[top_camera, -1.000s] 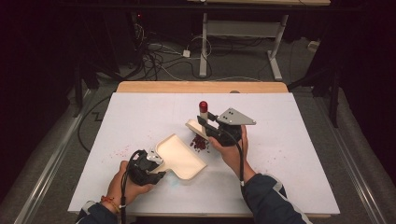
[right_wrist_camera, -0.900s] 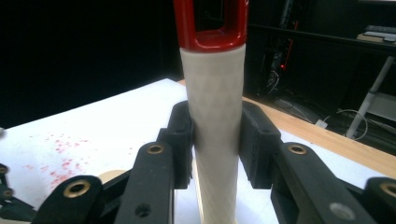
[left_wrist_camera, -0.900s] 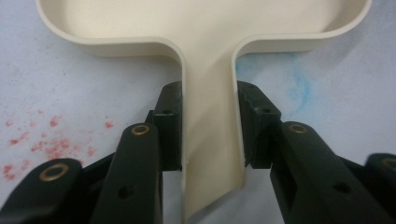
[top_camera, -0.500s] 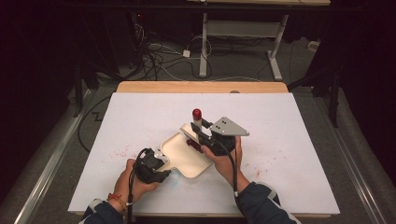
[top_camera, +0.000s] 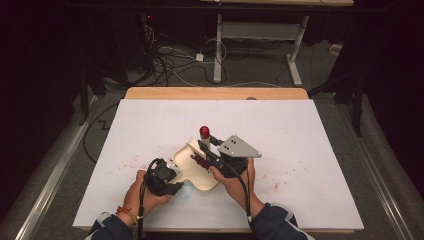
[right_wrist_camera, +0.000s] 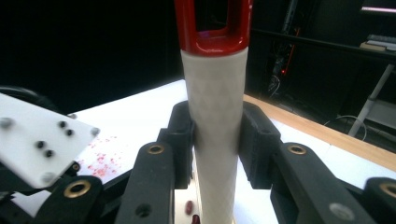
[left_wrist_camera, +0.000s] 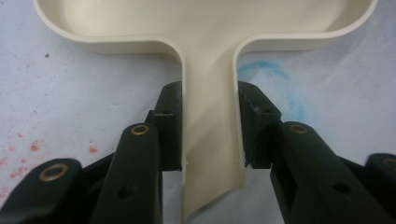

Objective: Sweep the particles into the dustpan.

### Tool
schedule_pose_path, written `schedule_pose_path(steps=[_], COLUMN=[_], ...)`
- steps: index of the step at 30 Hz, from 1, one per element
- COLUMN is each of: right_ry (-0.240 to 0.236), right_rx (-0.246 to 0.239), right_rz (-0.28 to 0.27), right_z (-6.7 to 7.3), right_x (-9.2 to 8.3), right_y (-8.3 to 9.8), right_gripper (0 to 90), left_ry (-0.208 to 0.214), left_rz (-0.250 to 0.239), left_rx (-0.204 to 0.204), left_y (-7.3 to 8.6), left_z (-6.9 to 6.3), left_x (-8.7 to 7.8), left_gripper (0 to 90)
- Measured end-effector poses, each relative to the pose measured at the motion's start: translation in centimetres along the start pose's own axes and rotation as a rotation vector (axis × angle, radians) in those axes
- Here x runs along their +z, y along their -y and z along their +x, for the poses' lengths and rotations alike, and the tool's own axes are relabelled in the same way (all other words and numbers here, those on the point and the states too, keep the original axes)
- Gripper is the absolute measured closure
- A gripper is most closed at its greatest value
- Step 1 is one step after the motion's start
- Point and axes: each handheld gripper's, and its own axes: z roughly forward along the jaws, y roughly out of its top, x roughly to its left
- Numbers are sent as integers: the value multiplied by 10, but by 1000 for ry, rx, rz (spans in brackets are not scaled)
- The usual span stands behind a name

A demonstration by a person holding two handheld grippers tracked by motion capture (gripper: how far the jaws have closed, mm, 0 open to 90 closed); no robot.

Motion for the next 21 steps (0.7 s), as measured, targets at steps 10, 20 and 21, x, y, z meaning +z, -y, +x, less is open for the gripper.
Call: schedule_pose_path(steps=[10, 20, 21], right_ry=[1, 36, 38], right_rx=[-15, -17, -11], right_rz=[-11, -63, -70], right_z=[8, -10, -13], right_x=[-2, -11, -13], right_y=[-4, -16, -17], right_gripper=[698, 699, 699], left_ry=[-3, 4, 3], left_rz=[-2, 5, 9], left_rx=[4, 10, 17], left_y=[1, 3, 4], left_z=[0, 2, 2], left_x=[0, 0, -1], left_gripper=[634, 634, 634])
